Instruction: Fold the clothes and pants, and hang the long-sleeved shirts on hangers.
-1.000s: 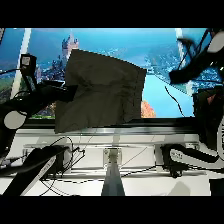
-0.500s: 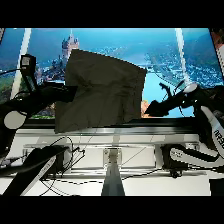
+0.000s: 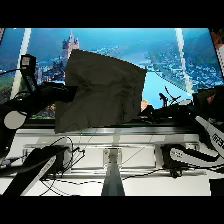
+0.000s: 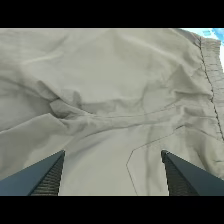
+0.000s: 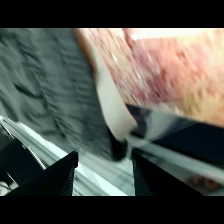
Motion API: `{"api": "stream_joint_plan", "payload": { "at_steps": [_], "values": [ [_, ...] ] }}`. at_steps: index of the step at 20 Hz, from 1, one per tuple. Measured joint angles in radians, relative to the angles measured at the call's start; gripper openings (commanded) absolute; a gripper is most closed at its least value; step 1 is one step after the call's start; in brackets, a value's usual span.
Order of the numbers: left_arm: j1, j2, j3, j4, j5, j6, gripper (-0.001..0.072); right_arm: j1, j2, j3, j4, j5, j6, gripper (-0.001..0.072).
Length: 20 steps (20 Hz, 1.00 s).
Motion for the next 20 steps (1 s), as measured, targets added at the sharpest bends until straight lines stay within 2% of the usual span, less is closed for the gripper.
{"api": "stream_joint_plan", "payload": {
  "at_steps": [3, 4, 5, 6, 7, 9, 11, 12, 16, 18, 20],
  "values": [
    [0.000, 0.000, 0.000, 0.000, 0.000, -0.002, 0.0681, 0.039, 0.000, -0.004, 0.063, -0.046, -0.028, 0.0410],
    [0.000, 0.000, 0.000, 0.000, 0.000, -0.015, 0.0594, 0.060, 0.000, -0.005, 0.082, -0.059, -0.034, 0.0389],
    [0.000, 0.000, 0.000, 0.000, 0.000, -0.026, 0.0469, 0.083, 0.000, -0.002, 0.097, -0.074, -0.037, 0.0264],
    [0.000, 0.000, 0.000, 0.000, 0.000, -0.045, 0.0384, 0.106, -0.002, 0.005, 0.103, -0.095, -0.043, 0.0170],
    [0.001, 0.000, 0.000, 0.004, 0.000, -0.057, 0.0308, 0.124, -0.002, 0.018, 0.106, -0.111, -0.052, 0.0124],
    [0.012, 0.001, 0.000, 0.015, 0.000, -0.084, 0.0098, 0.145, -0.001, 0.055, 0.140, -0.098, -0.084, 0.0024],
    [0.044, 0.001, 0.000, 0.057, -0.003, -0.130, 0.0072, 0.157, 0.008, 0.097, 0.148, -0.068, -0.122, 0.0025],
    [0.069, 0.001, 0.000, 0.090, -0.009, -0.157, 0.0019, 0.161, 0.017, 0.119, 0.152, -0.059, -0.138, 0.0024],
    [0.229, 0.001, -0.007, 0.253, -0.131, -0.225, 0.0011, 0.168, 0.067, 0.185, 0.157, -0.066, -0.183, 0.0025],
    [0.329, 0.001, -0.031, 0.300, -0.221, -0.193, 0.0009, 0.169, 0.087, 0.200, 0.158, -0.086, -0.193, 0.0024],
    [0.426, 0.000, -0.076, 0.293, -0.306, -0.103, 0.0007, 0.169, 0.097, 0.208, 0.157, -0.097, -0.198, 0.0025]
  ]
}}
